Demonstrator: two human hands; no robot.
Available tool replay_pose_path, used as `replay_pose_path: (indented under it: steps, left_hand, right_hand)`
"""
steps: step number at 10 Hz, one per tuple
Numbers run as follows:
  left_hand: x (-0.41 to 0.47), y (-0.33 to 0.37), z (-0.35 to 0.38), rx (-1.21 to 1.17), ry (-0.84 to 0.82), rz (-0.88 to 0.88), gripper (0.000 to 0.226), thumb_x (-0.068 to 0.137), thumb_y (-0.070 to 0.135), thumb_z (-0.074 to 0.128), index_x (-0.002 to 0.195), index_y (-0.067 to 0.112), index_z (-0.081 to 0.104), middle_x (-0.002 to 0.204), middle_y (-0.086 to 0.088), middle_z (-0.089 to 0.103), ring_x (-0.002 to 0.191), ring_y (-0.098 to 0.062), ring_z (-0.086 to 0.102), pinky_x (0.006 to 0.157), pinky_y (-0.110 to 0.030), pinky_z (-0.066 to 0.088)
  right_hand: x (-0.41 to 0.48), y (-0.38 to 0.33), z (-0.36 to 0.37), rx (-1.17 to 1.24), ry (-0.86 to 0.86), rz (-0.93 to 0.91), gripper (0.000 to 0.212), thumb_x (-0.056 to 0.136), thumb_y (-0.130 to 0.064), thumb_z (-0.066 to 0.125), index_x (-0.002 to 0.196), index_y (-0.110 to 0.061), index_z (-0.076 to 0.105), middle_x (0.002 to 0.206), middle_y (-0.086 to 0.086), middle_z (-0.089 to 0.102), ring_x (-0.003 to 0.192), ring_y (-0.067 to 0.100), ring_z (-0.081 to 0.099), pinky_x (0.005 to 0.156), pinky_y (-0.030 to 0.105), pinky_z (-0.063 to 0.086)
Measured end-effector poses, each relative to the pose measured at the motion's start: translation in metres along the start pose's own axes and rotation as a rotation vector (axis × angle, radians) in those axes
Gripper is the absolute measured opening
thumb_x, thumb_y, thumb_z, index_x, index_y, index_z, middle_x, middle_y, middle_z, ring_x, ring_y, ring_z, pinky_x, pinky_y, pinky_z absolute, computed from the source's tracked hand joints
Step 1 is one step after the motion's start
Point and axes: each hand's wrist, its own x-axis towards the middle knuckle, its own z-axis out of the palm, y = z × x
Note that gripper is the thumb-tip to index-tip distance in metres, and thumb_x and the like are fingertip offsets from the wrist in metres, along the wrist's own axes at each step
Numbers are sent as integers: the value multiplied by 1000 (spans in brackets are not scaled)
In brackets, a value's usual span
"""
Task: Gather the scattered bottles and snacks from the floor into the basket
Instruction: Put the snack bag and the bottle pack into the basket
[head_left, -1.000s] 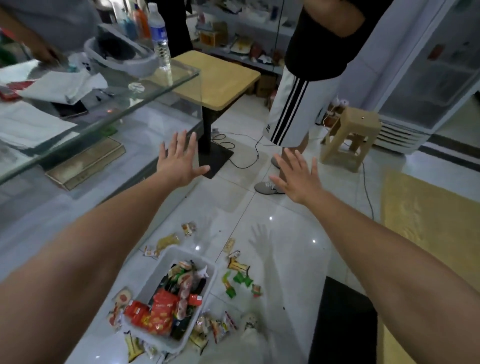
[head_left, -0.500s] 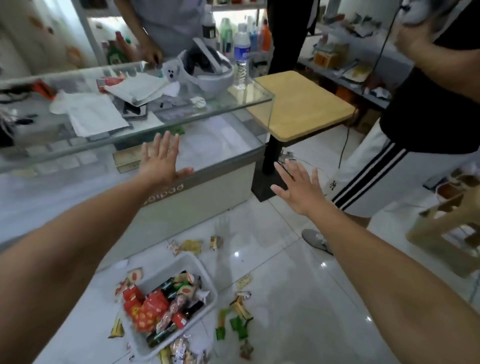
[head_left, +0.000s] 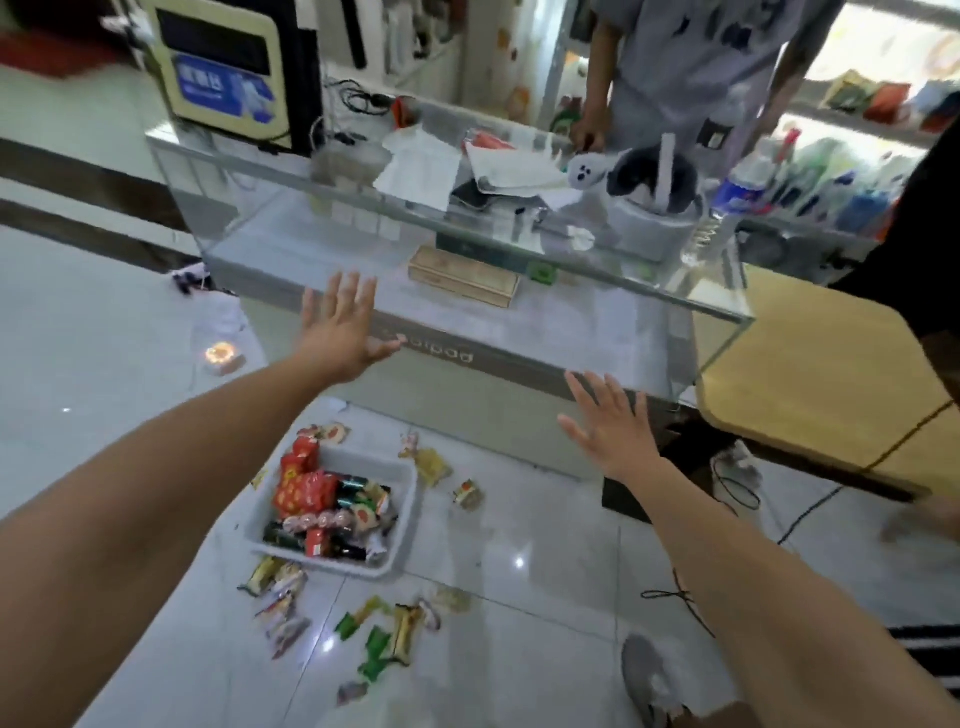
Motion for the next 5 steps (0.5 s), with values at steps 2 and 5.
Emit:
replay_pose_path:
  steps: [2, 5]
  left_hand:
    - [-14, 12, 73, -36, -76, -132, 89, 90, 67, 25, 148, 19, -22, 156, -4, -27, 144, -23, -23, 114, -47, -14]
    - [54, 10, 381, -68, -47, -287, 88, 89, 68, 22, 149, 18, -20, 157, -5, -23, 144, -24, -22, 116, -47, -10]
  right_hand:
    - [45, -6, 50, -25, -71, -130, 76, 86, -70, -5, 150, -32, 8, 159, 0, 12, 147, 25, 11, 115, 55, 4]
    - [186, 14, 353, 137, -6, -178, 122, 50, -86, -26, 151, -28, 13, 160, 1, 8, 147, 25, 6, 115, 53, 3]
